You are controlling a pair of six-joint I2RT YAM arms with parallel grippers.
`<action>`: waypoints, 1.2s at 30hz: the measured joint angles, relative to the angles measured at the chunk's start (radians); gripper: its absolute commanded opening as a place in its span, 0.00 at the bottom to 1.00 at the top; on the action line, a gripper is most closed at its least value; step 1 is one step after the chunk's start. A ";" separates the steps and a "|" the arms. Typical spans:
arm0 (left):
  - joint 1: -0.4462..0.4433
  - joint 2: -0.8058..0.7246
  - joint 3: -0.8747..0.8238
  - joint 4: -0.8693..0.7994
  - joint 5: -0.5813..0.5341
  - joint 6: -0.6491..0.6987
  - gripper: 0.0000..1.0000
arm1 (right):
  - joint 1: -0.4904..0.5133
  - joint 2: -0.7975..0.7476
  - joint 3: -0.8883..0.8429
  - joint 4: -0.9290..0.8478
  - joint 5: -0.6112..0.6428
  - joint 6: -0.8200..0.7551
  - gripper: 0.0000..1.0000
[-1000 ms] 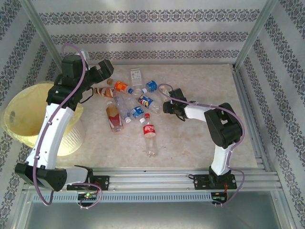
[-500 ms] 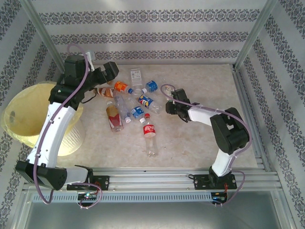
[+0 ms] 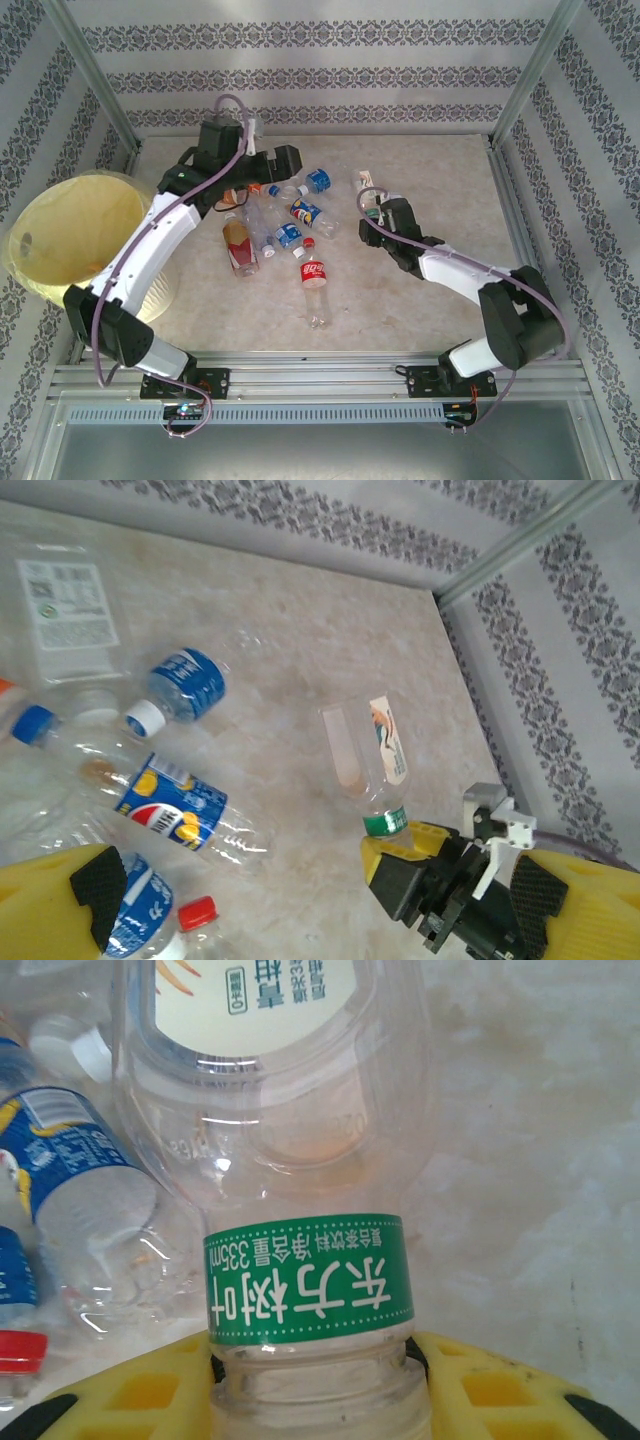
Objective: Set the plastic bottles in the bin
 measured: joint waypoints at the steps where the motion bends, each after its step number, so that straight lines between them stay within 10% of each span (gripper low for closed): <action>1: -0.009 0.013 0.000 0.009 0.006 -0.001 1.00 | 0.000 -0.019 -0.008 0.003 -0.002 0.000 0.29; 29: -0.137 0.340 0.010 0.410 0.182 -0.119 0.99 | 0.048 -0.208 -0.073 0.212 -0.264 0.184 0.29; 36: -0.148 0.360 0.025 0.466 0.212 -0.159 0.67 | 0.072 -0.204 -0.074 0.239 -0.286 0.199 0.29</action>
